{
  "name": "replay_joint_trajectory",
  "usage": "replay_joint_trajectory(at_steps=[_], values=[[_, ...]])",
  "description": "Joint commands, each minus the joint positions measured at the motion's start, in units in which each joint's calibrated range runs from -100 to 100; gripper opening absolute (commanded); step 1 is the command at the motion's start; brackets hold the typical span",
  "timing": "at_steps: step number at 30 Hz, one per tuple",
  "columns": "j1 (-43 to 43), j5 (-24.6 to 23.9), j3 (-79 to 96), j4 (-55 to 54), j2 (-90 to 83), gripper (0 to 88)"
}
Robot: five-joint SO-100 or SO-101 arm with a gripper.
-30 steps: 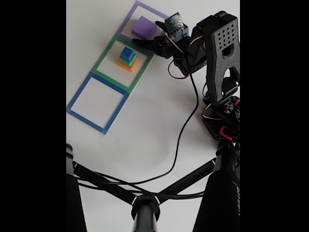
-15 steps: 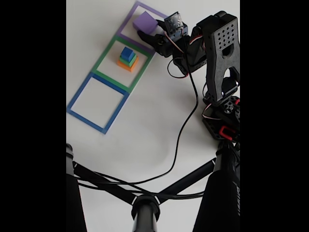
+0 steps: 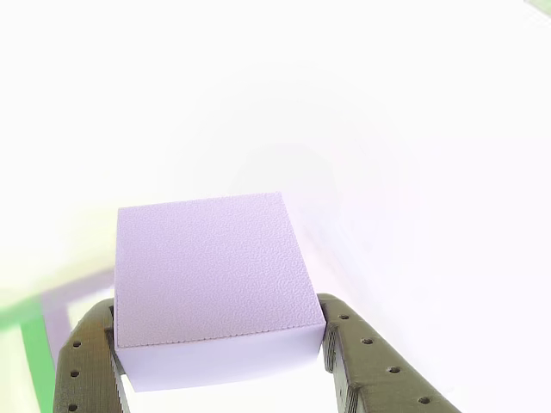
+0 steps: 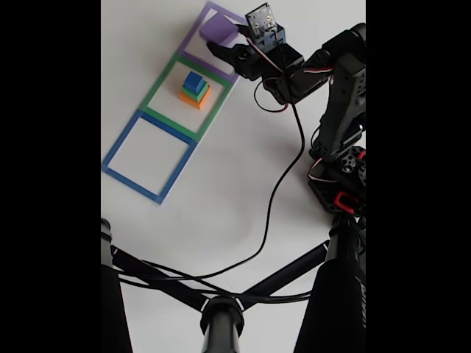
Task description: Tower of hanoi
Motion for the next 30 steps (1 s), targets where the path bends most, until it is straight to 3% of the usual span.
replay_joint_trajectory(at_steps=[1,8,17,24,30], values=[[-0.5,0.0,-1.5,18.9,-19.4,17.5],[0.0,0.0,-20.5,61.8,-38.2,17.2],[-2.2,0.0,-62.3,110.9,-39.6,17.0],[-8.1,0.0,-83.0,133.4,-39.8,17.2],[-17.0,0.0,-91.7,141.5,-39.8,17.3]])
